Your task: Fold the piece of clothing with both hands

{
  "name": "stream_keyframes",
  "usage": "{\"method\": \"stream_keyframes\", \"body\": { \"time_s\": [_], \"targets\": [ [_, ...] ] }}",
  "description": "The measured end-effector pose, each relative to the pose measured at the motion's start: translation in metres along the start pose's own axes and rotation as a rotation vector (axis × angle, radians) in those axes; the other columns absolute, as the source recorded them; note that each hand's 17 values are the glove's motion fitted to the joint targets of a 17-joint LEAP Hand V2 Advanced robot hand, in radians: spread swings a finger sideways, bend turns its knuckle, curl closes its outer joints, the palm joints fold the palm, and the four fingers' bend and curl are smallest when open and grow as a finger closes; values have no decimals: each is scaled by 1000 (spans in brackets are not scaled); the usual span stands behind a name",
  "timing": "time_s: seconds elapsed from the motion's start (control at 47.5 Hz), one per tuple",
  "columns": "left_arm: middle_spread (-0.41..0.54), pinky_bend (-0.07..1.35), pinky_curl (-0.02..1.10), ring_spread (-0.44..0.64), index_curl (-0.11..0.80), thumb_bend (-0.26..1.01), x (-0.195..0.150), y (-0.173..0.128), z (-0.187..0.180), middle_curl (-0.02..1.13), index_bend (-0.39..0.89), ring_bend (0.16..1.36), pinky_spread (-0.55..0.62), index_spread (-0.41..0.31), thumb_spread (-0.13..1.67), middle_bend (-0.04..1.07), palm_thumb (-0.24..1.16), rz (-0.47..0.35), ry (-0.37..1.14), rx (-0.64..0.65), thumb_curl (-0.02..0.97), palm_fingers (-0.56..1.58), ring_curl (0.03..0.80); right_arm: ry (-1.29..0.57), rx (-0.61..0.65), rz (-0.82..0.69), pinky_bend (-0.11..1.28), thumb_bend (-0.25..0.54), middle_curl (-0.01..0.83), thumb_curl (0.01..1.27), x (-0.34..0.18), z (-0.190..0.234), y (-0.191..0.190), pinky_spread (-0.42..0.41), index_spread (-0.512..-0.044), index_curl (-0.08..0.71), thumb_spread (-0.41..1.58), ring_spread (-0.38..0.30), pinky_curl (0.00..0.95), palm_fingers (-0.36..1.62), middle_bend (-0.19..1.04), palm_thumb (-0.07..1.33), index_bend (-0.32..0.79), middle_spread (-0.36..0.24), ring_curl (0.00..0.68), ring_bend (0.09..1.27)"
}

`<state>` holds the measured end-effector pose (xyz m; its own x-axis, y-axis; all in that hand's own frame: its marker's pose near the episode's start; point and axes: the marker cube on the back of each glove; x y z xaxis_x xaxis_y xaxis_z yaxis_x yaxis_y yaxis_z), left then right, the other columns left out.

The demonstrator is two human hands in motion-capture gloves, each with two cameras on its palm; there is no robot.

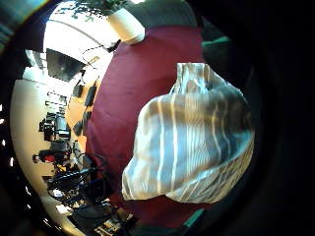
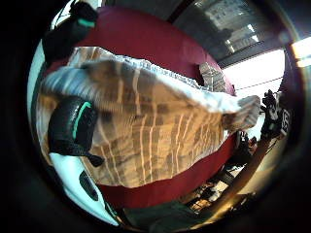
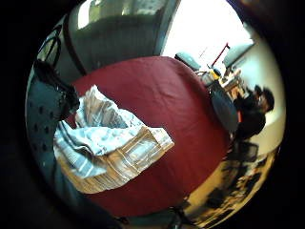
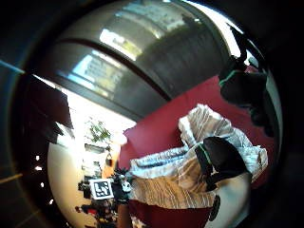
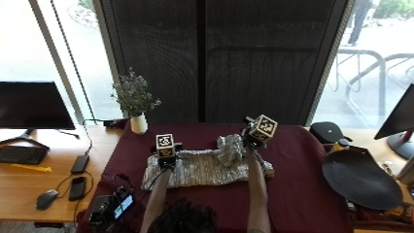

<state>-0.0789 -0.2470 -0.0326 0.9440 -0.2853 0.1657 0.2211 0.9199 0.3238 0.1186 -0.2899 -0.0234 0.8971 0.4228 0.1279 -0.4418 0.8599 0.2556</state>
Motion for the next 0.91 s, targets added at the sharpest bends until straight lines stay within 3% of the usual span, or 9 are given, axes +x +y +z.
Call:
{"method": "stream_keyframes", "body": {
  "time_s": [0.063, 0.19, 0.295, 0.4, 0.506, 0.611, 0.717, 0.822, 0.906],
  "targets": [
    [-246, 286, 319, -198, 449, -15, -6, 21, 4, 526, 58, 538, 34, -215, 1323, 339, 711, 24, -109, -40, 281, 638, 447, -6, 40, 23, 590, -42, 450, 398, 32, 1, -1, -275, -302, 361, 910, -232, 399, 1115, 276, 972, 132, -227, 443, 650],
    [-161, 359, 345, -54, 394, -19, 11, 39, 8, 481, 69, 506, 120, -170, 1300, 250, 696, 136, -198, 68, 284, 489, 417, 79, -79, 122, 543, -28, 443, 402, 98, 5, 36, -185, -291, 355, 972, -197, 395, 1018, 224, 942, 126, -192, 420, 559],
    [-135, 346, 342, -6, 377, -30, 22, 53, 19, 453, 132, 495, 161, -168, 1267, 235, 653, 183, -181, 89, 283, 520, 387, 185, -337, 313, 555, -30, 445, 403, 144, 3, 92, -140, -280, 327, 1029, -175, 400, 986, 205, 904, 65, -156, 418, 538],
    [-147, 306, 335, -8, 375, -31, 20, 84, 44, 446, 151, 489, 185, -178, 1259, 242, 595, 153, -147, -131, 278, 582, 374, 126, -396, 440, 625, -55, 440, 381, 190, 42, 109, -113, -258, 261, 1107, -147, 416, 906, 177, 788, -24, -107, 431, 588],
    [-148, 285, 339, -4, 377, -23, 29, 98, 64, 452, 153, 479, 194, -181, 1289, 236, 556, 143, -15, -280, 270, 593, 373, 86, -616, 549, 727, -59, 430, 351, 194, 58, 136, -111, -248, 175, 1159, -128, 436, 844, 168, 649, -72, -93, 456, 694],
    [-133, 297, 353, 11, 376, -21, 25, 107, 76, 453, 148, 461, 200, -177, 1329, 206, 517, 115, 28, -414, 259, 568, 372, 26, -534, 516, 848, -46, 415, 336, 180, 62, 133, -151, -247, 104, 1191, -126, 453, 845, 155, 571, -79, -40, 468, 777],
    [-85, 357, 380, 68, 375, -24, 23, 103, 81, 435, 150, 441, 219, -156, 1422, 148, 417, 123, 68, -390, 223, 459, 368, -36, -492, 478, 943, -26, 402, 332, 168, 72, 125, -202, -264, 60, 1206, -130, 462, 854, 154, 547, -50, -14, 476, 828],
    [-57, 374, 388, 114, 378, -19, 27, 107, 79, 415, 161, 437, 243, -145, 1470, 151, 355, 133, 89, -413, 203, 422, 363, -68, -467, 526, 956, 9, 383, 352, 163, 84, 122, -226, -262, 75, 1204, -136, 455, 889, 137, 625, 54, -1, 469, 822],
    [-41, 373, 390, 135, 384, -16, 25, 106, 79, 405, 168, 436, 259, -141, 1499, 161, 312, 122, 64, -409, 190, 408, 356, -263, -448, 464, 854, 83, 360, 406, 145, 85, 117, -255, -245, 164, 1170, -156, 419, 1033, 112, 803, 266, -12, 442, 741]
  ]
}}
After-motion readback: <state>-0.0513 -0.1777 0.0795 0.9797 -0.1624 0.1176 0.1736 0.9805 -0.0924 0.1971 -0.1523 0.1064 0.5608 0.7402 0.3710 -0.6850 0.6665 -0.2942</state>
